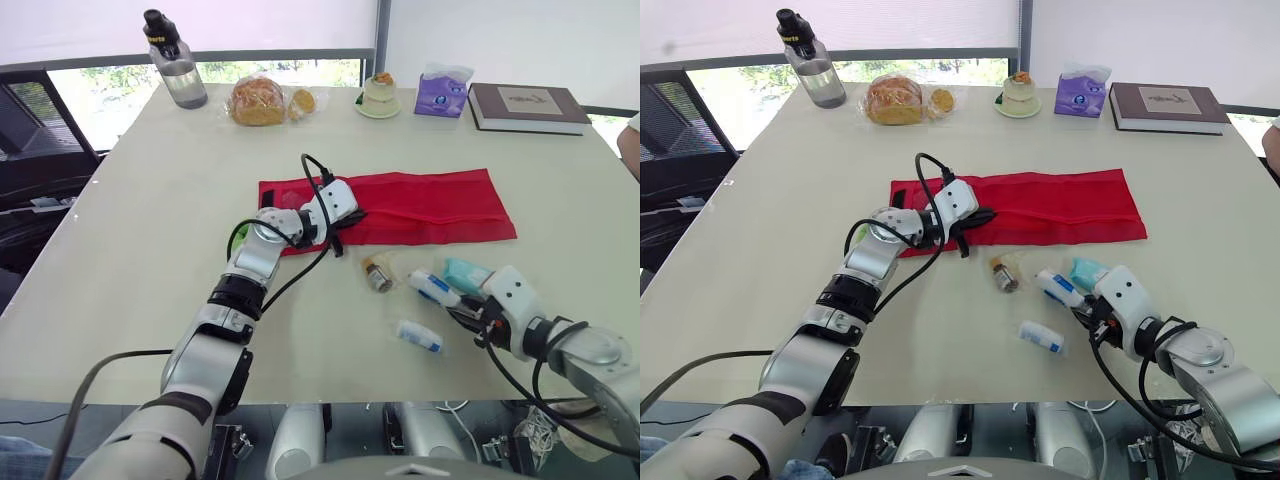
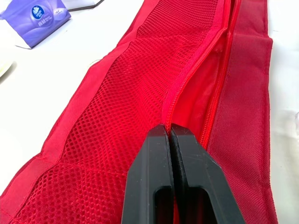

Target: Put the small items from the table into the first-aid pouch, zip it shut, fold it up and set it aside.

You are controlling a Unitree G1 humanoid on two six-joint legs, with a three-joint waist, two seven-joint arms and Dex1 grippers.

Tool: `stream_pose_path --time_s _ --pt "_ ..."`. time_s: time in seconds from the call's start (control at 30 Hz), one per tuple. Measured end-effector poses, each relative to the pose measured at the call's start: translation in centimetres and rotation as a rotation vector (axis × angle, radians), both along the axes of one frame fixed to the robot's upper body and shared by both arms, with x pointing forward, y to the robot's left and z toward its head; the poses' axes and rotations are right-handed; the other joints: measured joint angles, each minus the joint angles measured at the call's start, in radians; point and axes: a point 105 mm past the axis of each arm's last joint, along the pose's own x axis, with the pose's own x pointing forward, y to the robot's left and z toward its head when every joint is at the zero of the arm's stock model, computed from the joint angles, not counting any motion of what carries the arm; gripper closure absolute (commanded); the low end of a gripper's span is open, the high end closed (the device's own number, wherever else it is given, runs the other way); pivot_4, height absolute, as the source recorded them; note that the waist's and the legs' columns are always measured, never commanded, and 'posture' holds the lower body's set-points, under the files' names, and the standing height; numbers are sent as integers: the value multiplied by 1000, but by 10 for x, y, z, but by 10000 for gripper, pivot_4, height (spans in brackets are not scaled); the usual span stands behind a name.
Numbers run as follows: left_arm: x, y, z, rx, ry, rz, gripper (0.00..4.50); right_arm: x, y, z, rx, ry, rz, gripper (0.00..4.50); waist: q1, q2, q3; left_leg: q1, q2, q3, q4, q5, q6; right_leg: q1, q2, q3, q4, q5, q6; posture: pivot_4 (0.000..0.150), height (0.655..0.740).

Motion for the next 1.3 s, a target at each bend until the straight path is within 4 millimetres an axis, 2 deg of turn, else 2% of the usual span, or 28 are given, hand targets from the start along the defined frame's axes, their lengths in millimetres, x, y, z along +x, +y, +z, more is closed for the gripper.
stream_pose_path --time_s 0.17,0.2,0.27,0.63,0.73,0.83,0.9,1.0,1.1,1.13,1.17,1.3 --pt "0 0 -1 0 2 1 45000 0 1 0 4 -1 -1 32581 0 0 0 0 0 0 0 0 0 0 0 0 0 0 0 1500 7400" --pt "0 0 -1 0 3 1 45000 0 1 0 5 -1 0 37936 0 0 0 0 0 0 0 0 0 0 0 0 0 0 0 1500 7400" --pt "0 0 -1 0 3 1 45000 0 1 1 7 -4 3 44794 0 0 0 0 0 0 0 0 0 0 0 0 0 0 0 1500 7400" --pt "0 0 -1 0 3 2 45000 0 3 3 23 3 11 44794 -1 0 0 0 0 0 0 0 0 0 0 0 0 0 0 1500 7400" --pt "0 -1 -1 -2 5 2 45000 8 11 16 70 -23 13 44794 -2 0 0 0 0 0 0 0 0 0 0 0 0 0 0 1500 7400" --pt "0 -3 -1 -12 12 6 45000 22 25 44 89 -112 31 44794 -1 0 0 0 0 0 0 0 0 0 0 0 0 0 0 1500 7400" --pt "-1 -7 1 -22 9 -2 45000 28 32 50 116 -119 12 44794 2 0 0 -1 0 -1 0 0 0 0 0 -1 0 2 -3 1500 7400" --pt "-2 -8 4 -32 3 -3 45000 33 34 48 117 -92 -29 44794 2 0 0 -2 0 -1 -1 0 0 0 -1 -1 -1 2 -4 1500 7400" --pt "-4 -14 8 -45 -5 -10 45000 44 27 40 83 -62 -105 44794 2 0 0 -2 0 0 -1 0 0 0 -2 0 -1 2 -4 1500 7400" --pt "-6 -18 9 -51 -8 -18 45000 48 24 36 69 -47 -134 44794 3 0 0 -2 0 0 -1 0 1 0 -2 -1 -1 2 -4 1500 7400" --pt "-13 -31 13 -78 -15 -51 45000 59 20 27 51 -21 -208 44794 2 0 0 -2 0 0 -1 0 1 0 -2 0 -1 2 -4 1500 7400" --pt "-28 -47 4 -84 10 -101 45000 68 24 27 41 -27 -236 44794 -2 0 0 -1 0 0 -2 0 1 -1 -1 0 -1 2 -4 1500 7400"
